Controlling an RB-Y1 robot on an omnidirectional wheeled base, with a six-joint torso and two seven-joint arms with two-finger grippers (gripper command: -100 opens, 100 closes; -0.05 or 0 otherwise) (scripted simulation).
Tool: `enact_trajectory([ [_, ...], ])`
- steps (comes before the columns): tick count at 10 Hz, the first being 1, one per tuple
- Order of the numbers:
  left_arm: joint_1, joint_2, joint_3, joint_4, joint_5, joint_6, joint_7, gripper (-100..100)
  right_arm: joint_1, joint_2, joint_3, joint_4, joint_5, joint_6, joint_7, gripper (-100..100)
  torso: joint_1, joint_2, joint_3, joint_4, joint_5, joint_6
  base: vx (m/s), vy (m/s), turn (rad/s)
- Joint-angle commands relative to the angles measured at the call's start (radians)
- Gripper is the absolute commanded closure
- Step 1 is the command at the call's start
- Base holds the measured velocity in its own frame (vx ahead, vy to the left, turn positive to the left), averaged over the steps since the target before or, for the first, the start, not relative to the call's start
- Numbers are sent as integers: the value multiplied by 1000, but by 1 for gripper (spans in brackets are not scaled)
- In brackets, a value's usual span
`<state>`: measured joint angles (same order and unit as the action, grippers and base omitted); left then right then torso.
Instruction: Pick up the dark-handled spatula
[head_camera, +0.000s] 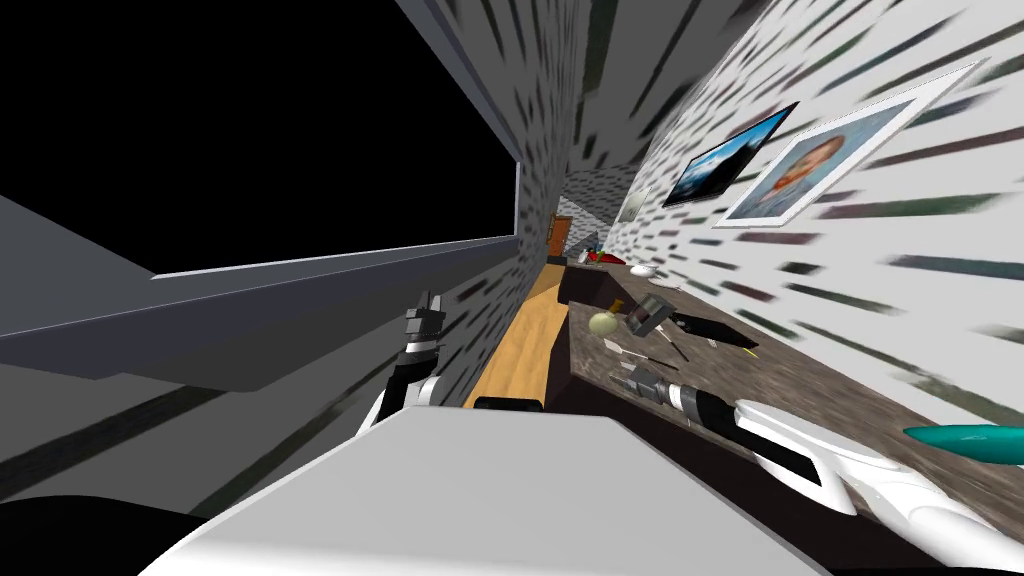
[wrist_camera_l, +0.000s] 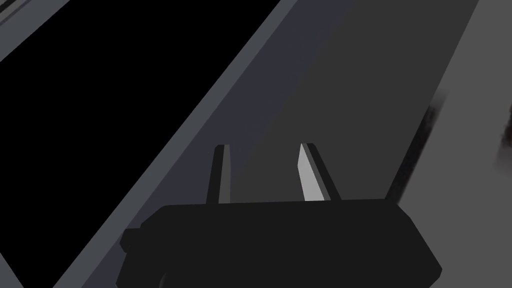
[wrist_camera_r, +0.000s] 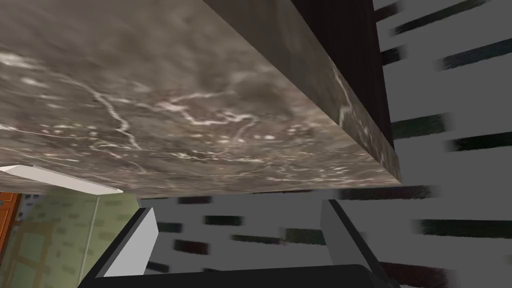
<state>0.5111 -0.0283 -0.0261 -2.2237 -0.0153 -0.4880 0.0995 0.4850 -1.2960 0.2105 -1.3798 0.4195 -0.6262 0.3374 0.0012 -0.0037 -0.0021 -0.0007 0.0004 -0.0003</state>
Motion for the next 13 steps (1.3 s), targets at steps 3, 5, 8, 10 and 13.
enact_trajectory([
  [3, 0, 0, 0, 0, 0, 0, 0, 0, 10, -83, 24, 45, 36, -17, 11, -100, 0, 1, 0, 0, 0, 0, 50, 8, 125],
  [5, 0, 0, 0, 0, 0, 0, 0, 0, 5, -128, 47, 85, 63, -33, 15, -100, -1, 0, 0, 0, 0, 0, 55, 0, 125],
  [8, 0, 0, 0, 0, 0, 0, 0, 0, -1, -208, 98, 152, 117, -67, 21, -100, -2, 1, 0, 0, -1, 1, 59, -14, 155],
  [10, 0, 0, 0, 0, 0, 0, 0, 0, -3, -241, 125, 194, 144, -84, 23, -100, -2, 0, 0, 0, -1, 1, 58, -21, 119],
  [13, 0, 0, 0, 0, 0, 0, 0, 0, -2, -311, 209, 283, 220, -131, 29, -100, -4, -2, -1, 0, -1, 1, 84, -51, 240],
])
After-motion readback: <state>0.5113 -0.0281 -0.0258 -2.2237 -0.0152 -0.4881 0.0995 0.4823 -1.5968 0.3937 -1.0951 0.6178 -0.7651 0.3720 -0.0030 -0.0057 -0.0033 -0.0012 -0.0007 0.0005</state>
